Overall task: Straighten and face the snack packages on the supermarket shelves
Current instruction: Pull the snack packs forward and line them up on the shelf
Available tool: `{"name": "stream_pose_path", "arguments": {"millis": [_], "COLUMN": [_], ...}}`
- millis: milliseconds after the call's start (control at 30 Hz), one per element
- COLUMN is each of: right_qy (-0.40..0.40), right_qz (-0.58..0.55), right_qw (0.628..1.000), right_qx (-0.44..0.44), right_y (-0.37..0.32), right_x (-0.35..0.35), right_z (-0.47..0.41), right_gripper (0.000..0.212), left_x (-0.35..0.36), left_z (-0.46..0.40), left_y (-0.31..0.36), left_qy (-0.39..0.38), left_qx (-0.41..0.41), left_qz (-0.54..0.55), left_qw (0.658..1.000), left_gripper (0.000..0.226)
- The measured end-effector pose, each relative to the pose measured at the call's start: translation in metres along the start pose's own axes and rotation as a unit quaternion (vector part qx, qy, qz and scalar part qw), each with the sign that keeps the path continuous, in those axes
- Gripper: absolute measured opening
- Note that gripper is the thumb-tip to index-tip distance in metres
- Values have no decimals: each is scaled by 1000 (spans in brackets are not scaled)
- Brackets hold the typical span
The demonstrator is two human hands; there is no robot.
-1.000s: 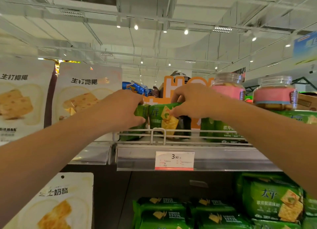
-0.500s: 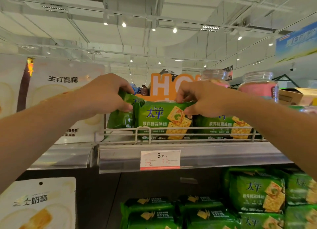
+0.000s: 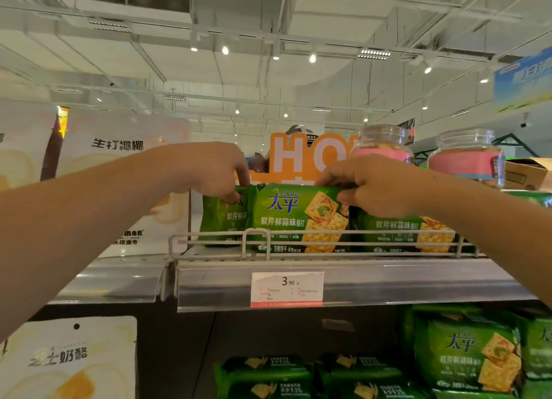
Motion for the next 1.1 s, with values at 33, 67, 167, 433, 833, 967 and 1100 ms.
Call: {"name": "stream_pose_path", "arguments": {"millis": [33,67,167,433,833,967,1100], "right_qy": [1,2,11,2,86,109,111], "right_qz": [6,12,19,42,69,61,67], "right_qw": [1000,1000,1000,999,992,990,990], "right_qx": [-2,-4,-6,-9,-65,-61,-61], "right_y": [0,1,3,6,-5,-3,-3], "right_x": [0,-1,-1,1,3,2,3], "right_z": [1,3,7,10,29,31,31], "right_gripper": [35,34,34,38,37,37,38], "left_x": [0,-1,-1,17,33,34,36], "left_z": [-2,-5,-11,-13,-20,-23,-20], "left_y": [0,0,2,5,6,17,21], "left_qy": [-5,-11,-33,-146,-199,-184,-194], "left_qx": [5,9,11,-18,-88,-66,-52], "left_qz": [17,50,180,254,274,273,279], "left_qw": [1000,999,983,956,937,942,939], "left_gripper": [32,31,35,48,31,35,32]}}
Point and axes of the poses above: each hand's wrist, its own z-axis away from the middle knuckle, its own x-axis out of the palm, y = z × x, the point moved 8 cm from there along -z, towards the middle knuckle, and after that the axes turned 14 degrees about -x, right-handed, at the moved point
